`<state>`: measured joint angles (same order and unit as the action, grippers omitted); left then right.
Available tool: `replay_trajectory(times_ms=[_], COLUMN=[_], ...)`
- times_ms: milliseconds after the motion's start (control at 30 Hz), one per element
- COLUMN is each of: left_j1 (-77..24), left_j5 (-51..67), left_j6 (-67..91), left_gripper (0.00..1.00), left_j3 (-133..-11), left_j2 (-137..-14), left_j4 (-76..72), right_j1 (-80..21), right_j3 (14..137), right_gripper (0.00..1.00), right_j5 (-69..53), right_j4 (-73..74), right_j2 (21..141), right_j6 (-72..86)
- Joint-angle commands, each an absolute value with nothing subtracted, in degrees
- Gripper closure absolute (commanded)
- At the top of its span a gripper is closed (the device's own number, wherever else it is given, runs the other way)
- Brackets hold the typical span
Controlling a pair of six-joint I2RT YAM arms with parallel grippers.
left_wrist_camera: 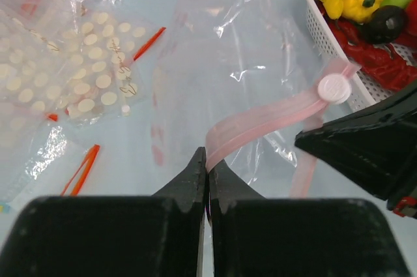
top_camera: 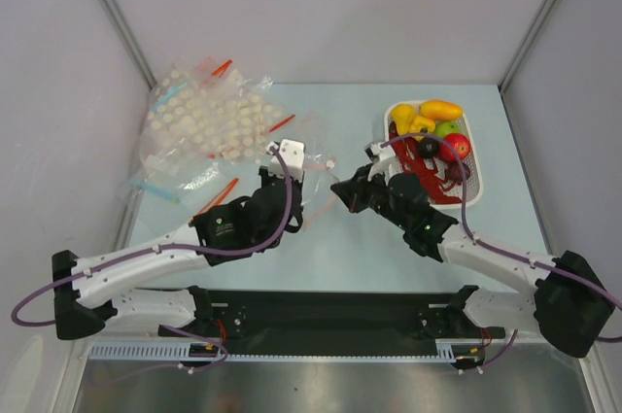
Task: Place the food in the zip-top bag and seal the zipper
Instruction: Open the zipper of the food storage bag at the center of the board.
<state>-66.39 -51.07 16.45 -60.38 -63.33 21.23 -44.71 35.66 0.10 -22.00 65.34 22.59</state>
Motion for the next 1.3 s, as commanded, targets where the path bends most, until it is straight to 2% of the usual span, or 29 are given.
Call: replay_trajectory(times_ms=[0,200,300,400,700,867,933,967,1133,1167,1267], left_j1=[-68.29,-68.12,-64.36,-61.09,-52.04,-50.1,-49.92,-49.92,-49.92,-49.92,-49.92], left_j5=[-55.74,-52.21,-42.42,-35.44,-23.21,-21.1,-19.43,-18.9,-16.44,-15.65,-13.01], left_j6=[16.0,17.57,18.54,18.98,19.69,20.3,20.22,20.3,21.09,21.53,21.88], left_gripper=[0.95,0.91,0.99,1.0,1.0,1.0,1.0,1.0,1.0,1.0,1.0], left_j3=[-63.46,-68.63,-71.01,-71.72,-68.65,-66.71,-66.1,-66.09,-65.57,-65.22,-62.94], left_j2=[-62.93,-73.55,-79.7,-83.93,-85.52,-85.17,-85.17,-84.99,-82.62,-81.05,-77.88], left_j4=[25.75,30.49,31.73,31.03,27.07,24.18,23.3,23.12,23.03,23.11,20.84], right_j1=[-44.56,-42.63,-42.19,-41.84,-35.87,-35.07,-35.07,-35.07,-35.07,-35.07,-35.16], right_j3=[37.0,39.72,41.74,43.85,51.93,52.65,52.91,52.91,51.95,51.68,50.89], right_gripper=[1.0,1.0,1.0,1.0,1.0,0.99,0.96,0.89,0.7,0.61,0.53], right_j5=[-7.03,-11.51,-10.9,-9.94,-5.81,-0.53,-0.18,-0.18,-1.31,-1.58,-2.9], right_j4=[-27.07,-24.09,-20.31,-15.92,3.76,7.03,7.64,7.73,6.24,5.98,4.22], right_j2=[67.76,72.77,74.26,75.67,81.64,81.48,81.3,81.04,79.98,79.72,79.8], right_j6=[24.96,26.37,25.67,24.79,24.17,24.0,23.73,23.73,23.29,23.29,23.55])
